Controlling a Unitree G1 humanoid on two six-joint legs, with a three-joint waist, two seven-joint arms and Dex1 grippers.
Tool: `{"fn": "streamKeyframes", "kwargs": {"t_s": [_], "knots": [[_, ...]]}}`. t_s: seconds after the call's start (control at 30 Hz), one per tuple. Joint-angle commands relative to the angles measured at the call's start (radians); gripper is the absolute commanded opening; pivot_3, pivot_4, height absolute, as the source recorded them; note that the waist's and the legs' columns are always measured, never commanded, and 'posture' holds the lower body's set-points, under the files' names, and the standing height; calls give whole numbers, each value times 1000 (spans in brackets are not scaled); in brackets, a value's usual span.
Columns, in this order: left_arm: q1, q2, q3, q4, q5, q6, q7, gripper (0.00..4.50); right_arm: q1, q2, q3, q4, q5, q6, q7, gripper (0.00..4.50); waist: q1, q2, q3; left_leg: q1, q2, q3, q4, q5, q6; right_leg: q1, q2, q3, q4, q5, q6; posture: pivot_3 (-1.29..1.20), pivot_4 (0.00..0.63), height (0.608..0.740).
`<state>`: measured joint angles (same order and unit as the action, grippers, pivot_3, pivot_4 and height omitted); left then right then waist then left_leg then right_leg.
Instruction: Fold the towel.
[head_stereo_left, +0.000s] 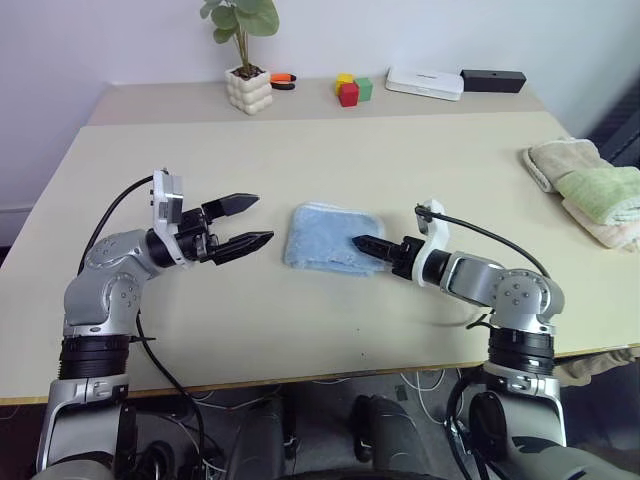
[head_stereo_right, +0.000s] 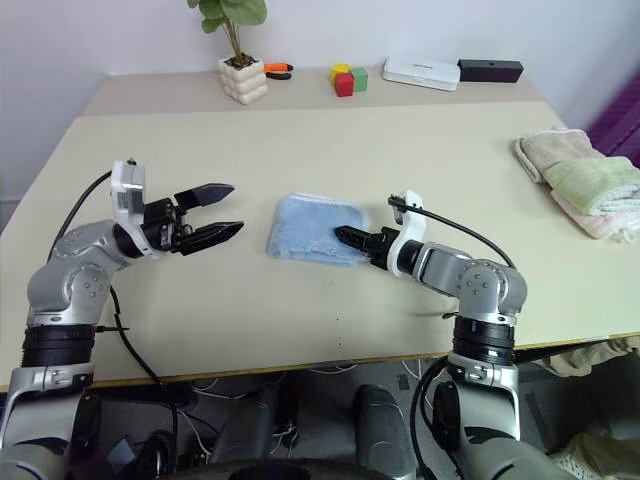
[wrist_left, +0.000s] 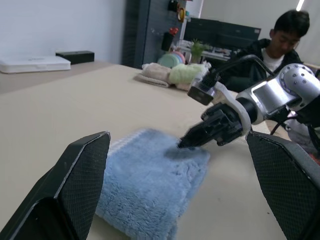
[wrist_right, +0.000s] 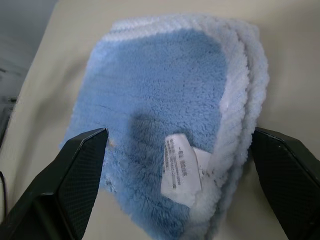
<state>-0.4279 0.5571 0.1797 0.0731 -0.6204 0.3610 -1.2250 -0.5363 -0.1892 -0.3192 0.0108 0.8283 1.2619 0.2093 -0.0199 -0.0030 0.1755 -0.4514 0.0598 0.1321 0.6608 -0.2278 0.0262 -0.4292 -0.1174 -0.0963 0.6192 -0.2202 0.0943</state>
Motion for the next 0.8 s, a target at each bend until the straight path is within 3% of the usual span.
{"fn": "streamKeyframes", "kwargs": {"t_s": [0.03,0.23,0.27,0.5,0.73,0.8], "knots": [[21,-3,17,-74,-18,-15,31,4500,-37,27,-14,56,30,12,16,3201,0,0,0,0,0,0,0,0,0,0,0,0,0,0,0,0,150,740],[28,3,25,-68,-17,-21,42,4500,-88,12,-16,142,-6,-45,38,234,3,0,0,0,0,1,1,0,0,0,0,0,0,0,0,0,150,740],[25,-4,18,-69,-12,-24,50,4500,-98,8,-41,156,-2,-63,35,49,4,0,0,0,0,1,1,0,0,0,0,0,0,0,0,0,150,740],[-10,-75,-42,-25,8,-51,62,4500,-153,4,-296,157,99,-197,-107,49,9,1,1,-3,-1,2,1,0,0,-1,0,0,0,0,0,0,150,740],[-158,-162,-112,214,67,-153,-20,4500,-4,28,-550,-147,201,-345,-446,49,12,1,1,-3,-4,1,0,0,0,-1,0,0,0,0,0,0,150,740],[-190,-182,-121,261,78,-176,-36,4500,50,45,-570,-225,246,-361,-512,49,9,1,1,-3,-4,1,0,0,0,-1,0,-1,0,0,0,0,150,740]]}}
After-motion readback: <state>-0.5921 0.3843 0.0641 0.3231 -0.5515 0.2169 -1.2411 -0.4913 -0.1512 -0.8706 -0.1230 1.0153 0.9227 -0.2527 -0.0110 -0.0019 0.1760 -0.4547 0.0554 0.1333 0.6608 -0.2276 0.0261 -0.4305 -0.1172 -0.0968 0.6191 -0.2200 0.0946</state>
